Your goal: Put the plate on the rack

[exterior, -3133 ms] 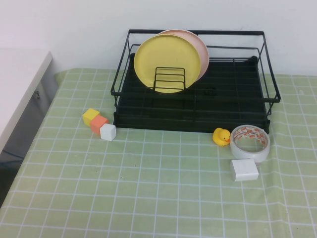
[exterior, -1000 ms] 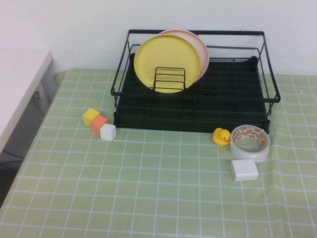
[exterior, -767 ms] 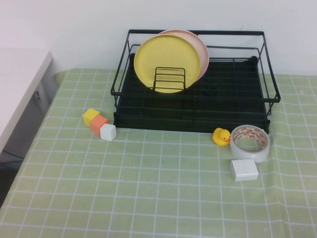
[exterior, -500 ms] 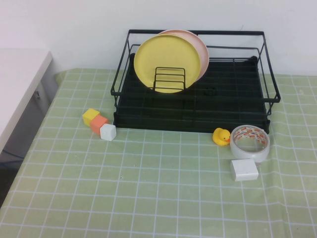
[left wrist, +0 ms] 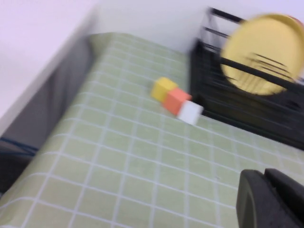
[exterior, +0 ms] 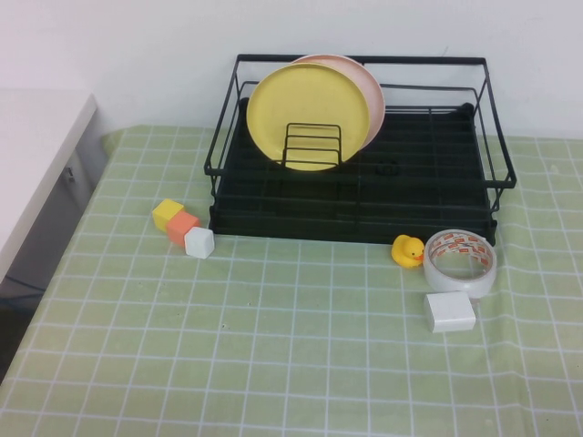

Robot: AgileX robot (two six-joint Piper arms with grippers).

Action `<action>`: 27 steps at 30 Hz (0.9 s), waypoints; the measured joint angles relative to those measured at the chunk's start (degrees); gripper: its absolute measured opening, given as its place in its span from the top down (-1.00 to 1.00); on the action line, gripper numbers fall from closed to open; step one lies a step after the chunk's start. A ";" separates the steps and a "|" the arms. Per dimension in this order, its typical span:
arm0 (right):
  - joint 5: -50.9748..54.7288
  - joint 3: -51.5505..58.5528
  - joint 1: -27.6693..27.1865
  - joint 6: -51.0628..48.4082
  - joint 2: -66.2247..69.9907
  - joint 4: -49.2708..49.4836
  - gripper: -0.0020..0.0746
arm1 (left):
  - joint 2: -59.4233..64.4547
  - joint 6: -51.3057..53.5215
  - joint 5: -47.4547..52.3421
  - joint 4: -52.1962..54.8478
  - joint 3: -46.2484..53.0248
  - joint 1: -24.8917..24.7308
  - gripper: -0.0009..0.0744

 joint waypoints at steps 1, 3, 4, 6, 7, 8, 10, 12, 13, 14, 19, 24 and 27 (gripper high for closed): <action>0.00 0.00 0.00 0.00 0.00 0.00 0.92 | -0.13 -2.92 -1.84 2.15 1.68 -0.10 0.98; 0.12 0.00 0.03 0.00 0.00 0.00 0.92 | -0.46 -5.59 -5.11 5.05 4.44 -0.10 0.98; 0.12 0.00 0.03 0.00 0.00 0.00 0.92 | -0.48 -5.94 -6.47 5.76 5.82 -0.10 0.98; 0.24 0.00 0.03 0.00 0.00 0.00 0.92 | -0.48 -5.99 -8.46 6.29 7.98 -0.10 0.98; 0.24 0.00 0.03 0.00 0.00 0.00 0.92 | -0.48 -5.88 -9.23 6.29 9.08 -0.20 0.98; 0.24 0.00 0.03 0.00 0.00 0.00 0.92 | -0.48 -5.58 -9.63 6.29 10.14 -0.35 0.98; 0.24 0.00 0.03 0.00 0.00 0.00 0.92 | -0.48 -4.83 -10.56 6.49 12.27 -1.67 0.98; 0.24 0.00 0.03 0.00 0.00 0.00 0.92 | -0.48 -4.15 -11.72 6.77 14.29 -3.91 0.98; 0.32 0.00 0.03 0.00 0.00 0.00 0.92 | -0.48 -3.91 -12.41 7.20 15.07 -5.28 0.98; 0.32 0.00 0.03 0.00 0.00 0.00 0.92 | -0.48 -3.93 -13.50 7.74 15.30 -6.39 0.98; 0.45 -0.04 0.03 0.00 0.00 0.00 0.92 | -0.51 -4.46 -14.66 11.43 15.53 -11.11 0.98; 0.56 -0.13 0.03 0.00 0.00 0.00 0.92 | -0.51 -1.70 -14.66 12.04 15.53 -11.44 0.98; 0.56 -0.13 0.03 0.00 0.00 0.00 0.92 | -0.51 -1.05 -14.66 12.19 15.53 -11.44 0.98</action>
